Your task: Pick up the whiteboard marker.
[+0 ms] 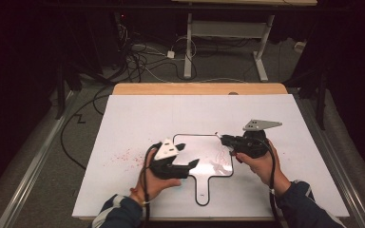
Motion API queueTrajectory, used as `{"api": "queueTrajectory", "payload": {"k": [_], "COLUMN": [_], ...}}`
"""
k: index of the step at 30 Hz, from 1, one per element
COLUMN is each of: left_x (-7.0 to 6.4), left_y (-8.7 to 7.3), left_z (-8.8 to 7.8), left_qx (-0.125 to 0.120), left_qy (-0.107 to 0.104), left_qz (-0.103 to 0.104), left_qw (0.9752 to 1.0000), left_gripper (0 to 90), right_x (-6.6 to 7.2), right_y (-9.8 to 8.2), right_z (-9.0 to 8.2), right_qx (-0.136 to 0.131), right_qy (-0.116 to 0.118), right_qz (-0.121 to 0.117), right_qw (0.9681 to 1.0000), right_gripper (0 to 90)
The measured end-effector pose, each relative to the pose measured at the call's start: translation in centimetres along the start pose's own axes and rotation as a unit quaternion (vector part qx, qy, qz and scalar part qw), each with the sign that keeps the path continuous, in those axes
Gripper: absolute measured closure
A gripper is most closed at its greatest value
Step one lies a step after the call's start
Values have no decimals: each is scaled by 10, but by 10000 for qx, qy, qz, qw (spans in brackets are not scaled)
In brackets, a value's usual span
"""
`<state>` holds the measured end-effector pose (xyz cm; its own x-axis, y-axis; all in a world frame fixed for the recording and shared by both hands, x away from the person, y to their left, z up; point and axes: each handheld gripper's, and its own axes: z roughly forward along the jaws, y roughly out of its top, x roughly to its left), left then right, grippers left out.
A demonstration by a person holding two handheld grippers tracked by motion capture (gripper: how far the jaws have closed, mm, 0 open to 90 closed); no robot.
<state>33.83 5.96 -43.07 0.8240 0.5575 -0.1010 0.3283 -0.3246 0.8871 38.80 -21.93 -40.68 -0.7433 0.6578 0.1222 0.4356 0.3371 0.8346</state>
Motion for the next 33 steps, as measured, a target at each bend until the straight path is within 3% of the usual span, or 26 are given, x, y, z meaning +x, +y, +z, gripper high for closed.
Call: {"api": "queueTrajectory", "payload": {"k": [1,2,3,4,5,6,7,14,15,19,23,27,29,30,31,33], "left_x": [0,-5,-5,-8,-8,-7,-6,-17,-20,-19,-20,-17,-14,-14,-12,-6], "left_y": [0,10,10,18,18,24,27,40,44,47,55,59,60,60,60,59], "left_z": [0,18,18,35,35,47,52,76,81,86,91,93,95,97,99,103], "left_qx": [0,-34,-34,-55,-55,-176,-221,-397,-348,-414,-270,-195,-209,-197,-224,-216], "left_qy": [0,-182,-182,-334,-334,-517,-634,-941,-897,-939,-704,-553,-626,-520,-516,-434], "left_qz": [0,-47,-47,-148,-148,-345,-404,-412,-367,-412,-165,39,180,284,303,332], "left_qw": [10000,9998,9998,9993,9993,9979,9969,9939,9947,9939,9970,9983,9977,9980,9980,9983], "left_gripper": [281,282,292,302,312,327,347,433,454,528,652,775,784,784,785,785], "right_x": [0,6,6,9,11,12,12,10,10,7,6,8,8,8,7,5], "right_y": [0,1,1,1,1,1,1,-4,-5,-6,-7,-7,-7,-7,-8,-9], "right_z": [0,-2,-2,-6,-8,-10,-12,-22,-23,-27,-34,-40,-42,-43,-44,-47], "right_qx": [0,-198,-198,-360,-437,-500,-593,-855,-868,-946,-1049,-1061,-1071,-1069,-1067,-1061], "right_qy": [0,47,47,73,50,15,35,-104,-142,-194,-237,-355,-408,-415,-442,-542], "right_qz": [0,-40,-40,-51,-53,-59,-40,21,1,13,11,-64,-90,-43,8,69], "right_qw": [10000,9998,9998,9993,9990,9987,9982,9963,9961,9953,9942,9937,9934,9934,9933,9929], "right_gripper": [819,819,819,819,819,819,819,819,819,819,818,817,814,788,715,652]}}
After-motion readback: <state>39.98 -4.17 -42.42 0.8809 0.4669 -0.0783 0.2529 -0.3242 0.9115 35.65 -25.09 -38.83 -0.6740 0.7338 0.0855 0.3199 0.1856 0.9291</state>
